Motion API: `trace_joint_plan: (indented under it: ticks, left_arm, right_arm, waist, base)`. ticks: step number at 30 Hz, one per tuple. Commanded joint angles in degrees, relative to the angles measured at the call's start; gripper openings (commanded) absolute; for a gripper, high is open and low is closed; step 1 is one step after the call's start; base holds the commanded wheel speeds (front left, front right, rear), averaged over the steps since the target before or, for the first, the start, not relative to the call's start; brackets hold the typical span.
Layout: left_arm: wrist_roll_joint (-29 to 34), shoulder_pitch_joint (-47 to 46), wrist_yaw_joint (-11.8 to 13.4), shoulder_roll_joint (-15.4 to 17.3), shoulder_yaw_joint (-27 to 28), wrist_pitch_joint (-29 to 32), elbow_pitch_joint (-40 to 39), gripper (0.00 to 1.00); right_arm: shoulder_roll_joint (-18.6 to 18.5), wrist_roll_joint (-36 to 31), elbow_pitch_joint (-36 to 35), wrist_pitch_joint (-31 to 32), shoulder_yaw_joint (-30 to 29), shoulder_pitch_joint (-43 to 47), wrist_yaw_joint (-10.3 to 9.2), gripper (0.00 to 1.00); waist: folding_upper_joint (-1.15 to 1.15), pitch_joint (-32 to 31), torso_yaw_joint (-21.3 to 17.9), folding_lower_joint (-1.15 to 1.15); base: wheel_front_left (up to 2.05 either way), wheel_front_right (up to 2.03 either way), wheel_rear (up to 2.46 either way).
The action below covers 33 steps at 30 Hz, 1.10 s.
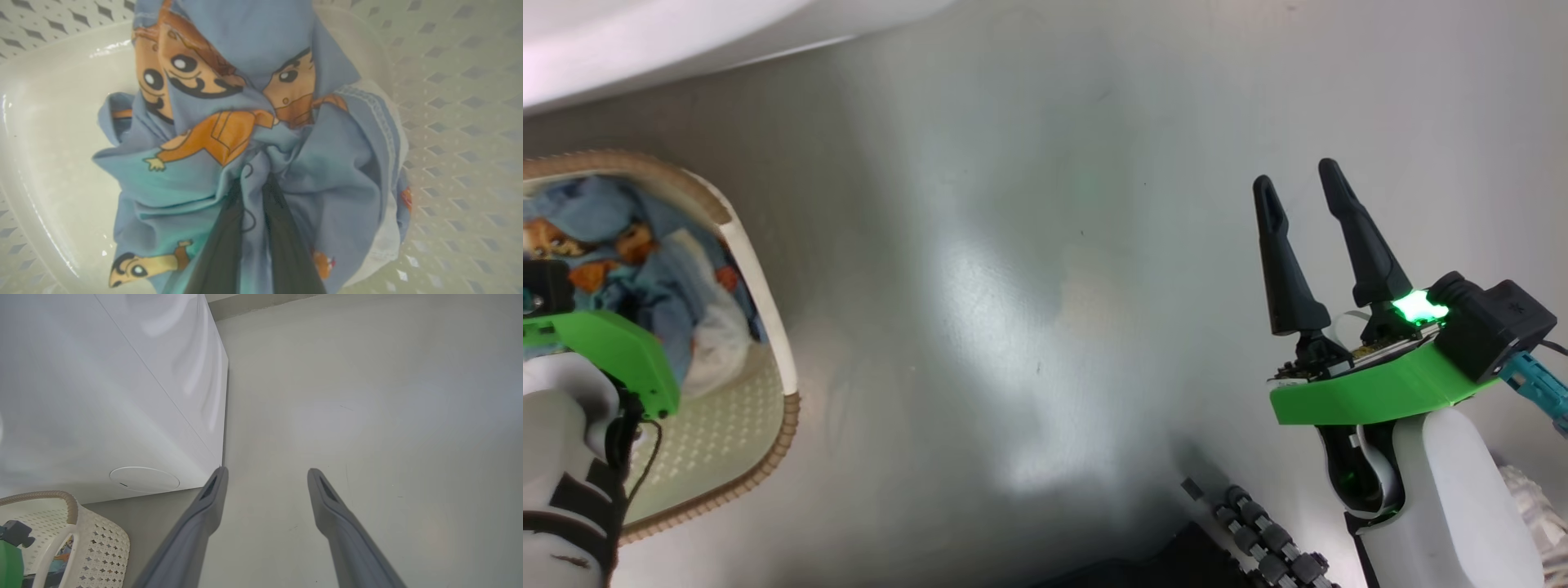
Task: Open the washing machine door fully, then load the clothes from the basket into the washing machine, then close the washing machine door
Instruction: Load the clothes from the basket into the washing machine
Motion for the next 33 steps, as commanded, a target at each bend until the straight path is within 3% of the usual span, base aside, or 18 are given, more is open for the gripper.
trace_joint_plan:
  ticks: [1, 8, 15, 33]
  left_arm:
    - [-0.5, 2.0, -0.2, 2.0, 1.0, -1.2, -0.2, 0.00]
    - [-2.4, 4.5, -1.2, -0.2, 1.9, -7.2, -0.8, 0.00]
    - [-3.3, 7.8, -1.9, -2.5, 2.7, -9.1, -4.7, 0.00]
    - [1.8, 24.2, -0.9, -7.1, 12.6, -9.2, -30.7, 0.00]
  right_arm:
    - [0.0, -0.4, -1.1, -0.3, 0.6, 1.0, 0.09, 1.00]
    - [0.0, -1.6, -1.3, -0.3, -0.5, 1.3, 0.09, 1.00]
    - [0.0, -3.7, -1.0, -0.3, -1.5, 2.0, 0.09, 1.00]
    - [0.0, -7.4, 0.3, -0.3, -3.2, 5.4, 0.09, 1.00]
  waist:
    - [0.00, -1.2, 0.7, 0.00]
    - [0.00, -5.6, 3.2, 0.00]
    - [0.00, -10.5, 6.3, 0.00]
    - [0.00, -24.1, 11.7, 0.00]
  base:
    - [0.00, 0.00, 0.00]
    - [0.00, 0.00, 0.00]
    - [0.00, 0.00, 0.00]
    - [0.00, 0.00, 0.00]
